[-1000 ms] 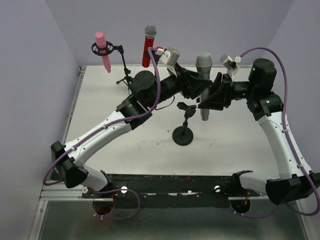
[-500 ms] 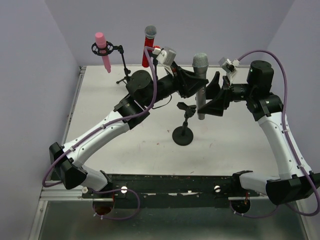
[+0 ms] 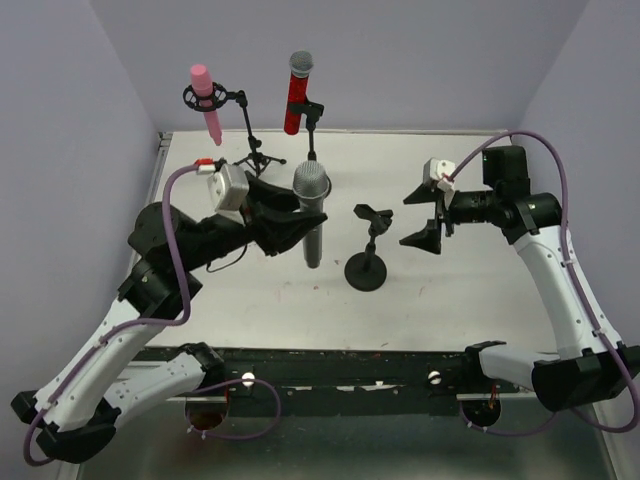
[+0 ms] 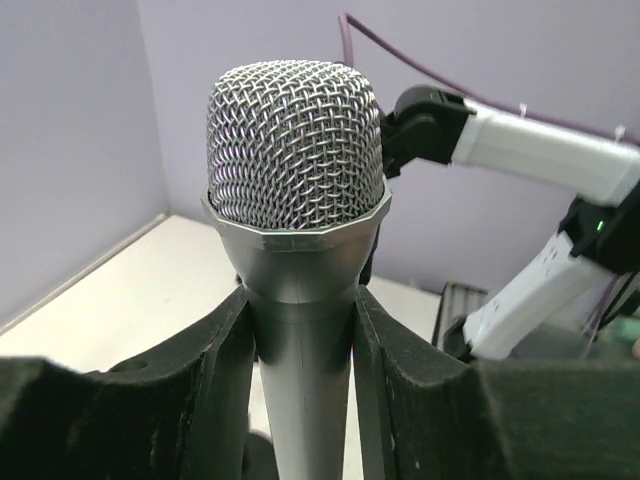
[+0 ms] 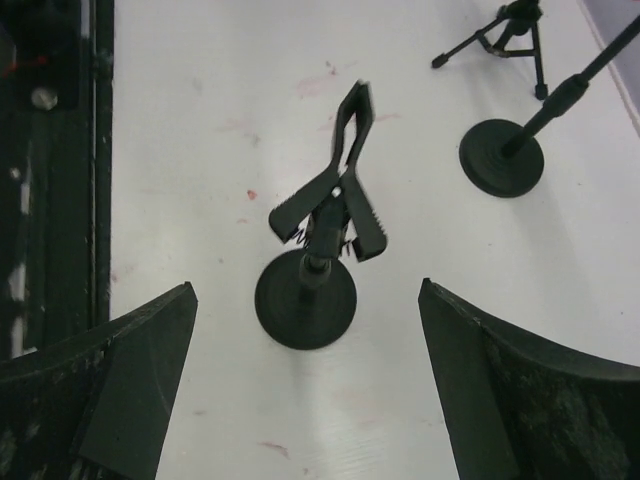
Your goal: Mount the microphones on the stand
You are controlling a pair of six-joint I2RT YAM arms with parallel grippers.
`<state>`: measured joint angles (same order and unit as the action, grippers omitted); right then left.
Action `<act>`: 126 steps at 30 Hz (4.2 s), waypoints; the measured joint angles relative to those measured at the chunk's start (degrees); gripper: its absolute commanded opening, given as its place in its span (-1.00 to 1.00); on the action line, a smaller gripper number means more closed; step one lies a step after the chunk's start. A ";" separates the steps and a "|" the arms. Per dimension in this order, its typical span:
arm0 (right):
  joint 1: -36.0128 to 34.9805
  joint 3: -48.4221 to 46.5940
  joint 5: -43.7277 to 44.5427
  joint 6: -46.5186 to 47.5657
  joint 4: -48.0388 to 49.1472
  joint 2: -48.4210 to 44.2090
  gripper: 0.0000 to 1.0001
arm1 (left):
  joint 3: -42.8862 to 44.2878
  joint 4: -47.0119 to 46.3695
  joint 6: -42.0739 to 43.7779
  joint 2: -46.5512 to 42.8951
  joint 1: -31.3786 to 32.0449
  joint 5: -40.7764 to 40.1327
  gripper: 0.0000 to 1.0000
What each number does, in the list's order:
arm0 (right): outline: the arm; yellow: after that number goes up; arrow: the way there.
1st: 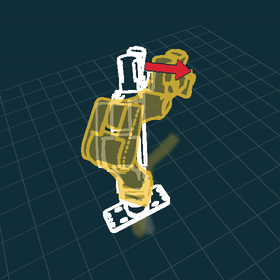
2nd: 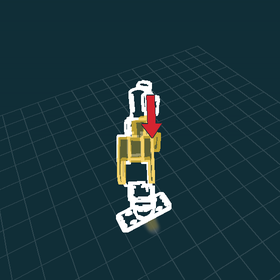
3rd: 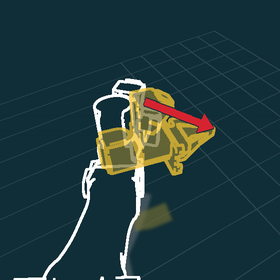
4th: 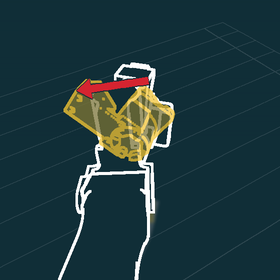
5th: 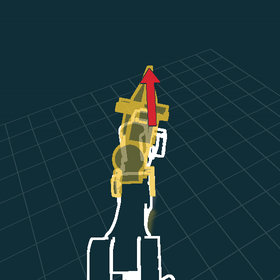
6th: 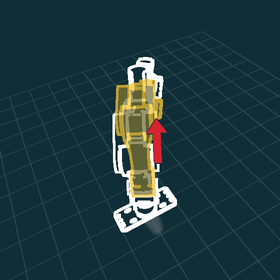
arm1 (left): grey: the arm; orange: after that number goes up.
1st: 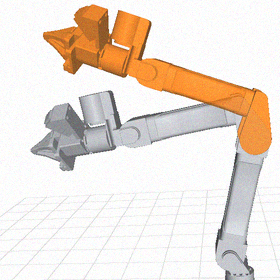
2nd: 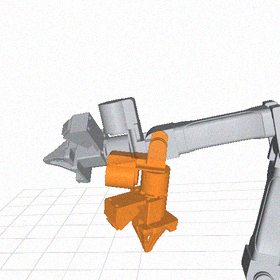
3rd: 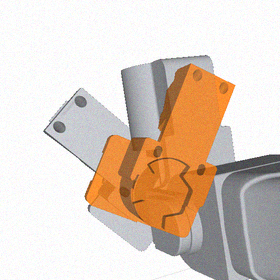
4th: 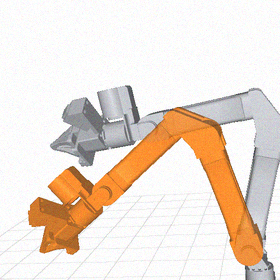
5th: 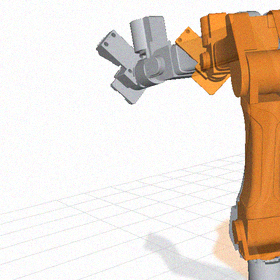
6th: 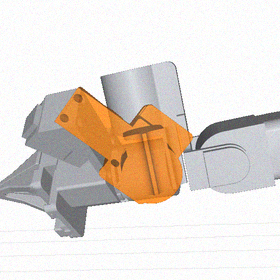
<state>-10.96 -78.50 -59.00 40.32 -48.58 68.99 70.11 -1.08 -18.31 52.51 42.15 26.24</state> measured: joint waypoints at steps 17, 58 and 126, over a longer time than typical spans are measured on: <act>-0.70 11.08 -1.60 5.86 10.05 3.69 1.00 | -30.51 14.75 19.87 -22.86 -3.23 -3.89 -1.00; -7.10 11.08 -1.77 1.40 15.28 5.77 -0.66 | -8.96 6.16 18.69 3.30 -7.96 4.72 -1.00; -5.99 15.06 -7.08 -5.16 20.87 2.19 -0.66 | -13.46 -30.18 11.85 25.31 -3.69 9.99 -1.00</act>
<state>-16.95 -63.44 -66.08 35.16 -27.70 71.18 56.64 -31.27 -6.46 77.82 38.46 36.23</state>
